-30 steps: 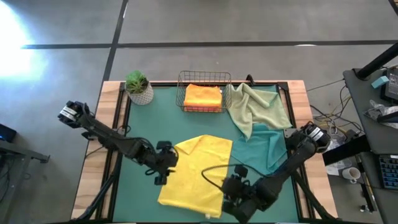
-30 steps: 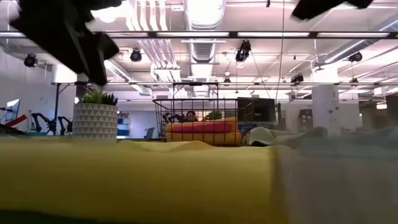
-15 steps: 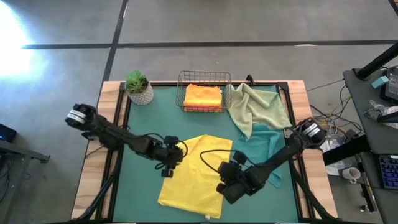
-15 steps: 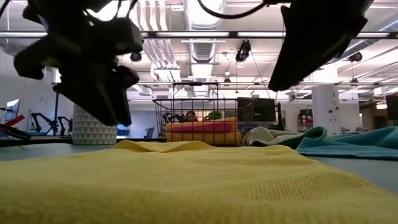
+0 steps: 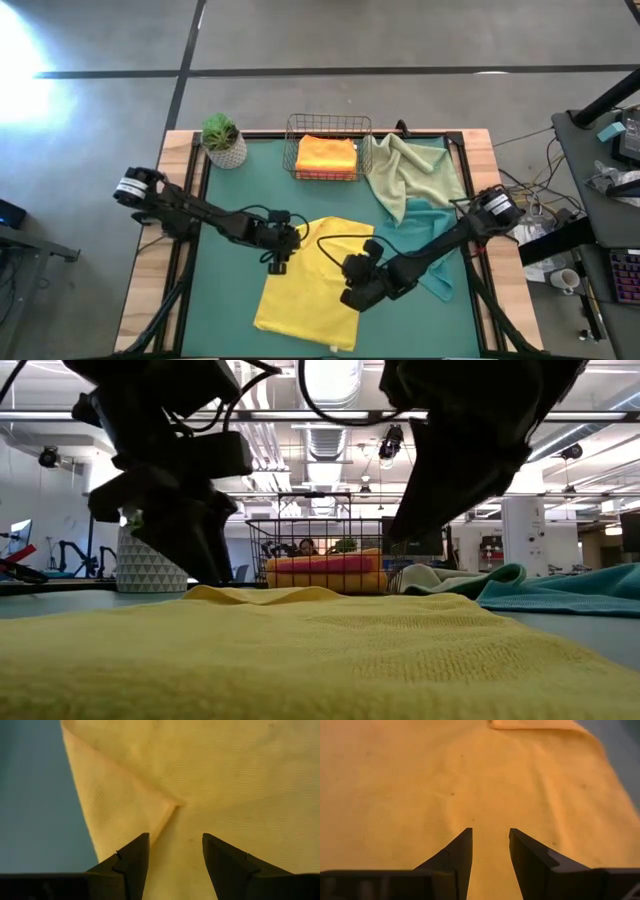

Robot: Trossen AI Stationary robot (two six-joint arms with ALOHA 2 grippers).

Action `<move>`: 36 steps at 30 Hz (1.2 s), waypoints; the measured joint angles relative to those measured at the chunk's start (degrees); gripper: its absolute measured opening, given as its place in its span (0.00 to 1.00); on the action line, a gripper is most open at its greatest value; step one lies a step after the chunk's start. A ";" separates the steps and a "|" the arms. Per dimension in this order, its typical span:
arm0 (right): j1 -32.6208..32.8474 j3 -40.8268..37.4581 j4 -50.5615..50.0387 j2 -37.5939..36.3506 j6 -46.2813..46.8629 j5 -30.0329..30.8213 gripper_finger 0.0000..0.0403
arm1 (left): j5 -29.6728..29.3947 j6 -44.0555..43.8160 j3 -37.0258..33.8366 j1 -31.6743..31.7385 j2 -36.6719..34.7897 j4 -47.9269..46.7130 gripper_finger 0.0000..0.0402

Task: Fold microfiber towels
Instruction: Fold the yellow microfiber towel

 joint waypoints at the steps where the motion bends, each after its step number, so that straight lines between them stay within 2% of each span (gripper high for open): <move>1: -0.28 -1.02 2.16 0.00 -0.50 -0.25 0.30 | -0.03 0.03 0.01 0.33 0.00 0.14 0.42; 6: -1.68 -4.70 9.29 0.02 -1.72 -0.37 0.30 | -2.63 1.54 -0.04 1.95 0.04 0.44 0.42; 28: -2.21 -7.22 12.40 0.02 -3.38 -2.86 0.30 | -2.77 15.62 0.00 2.71 2.78 -0.10 0.42; 36: -2.21 -7.22 12.68 0.04 -3.38 -3.74 0.30 | -9.18 15.91 0.30 3.11 2.87 -0.14 0.42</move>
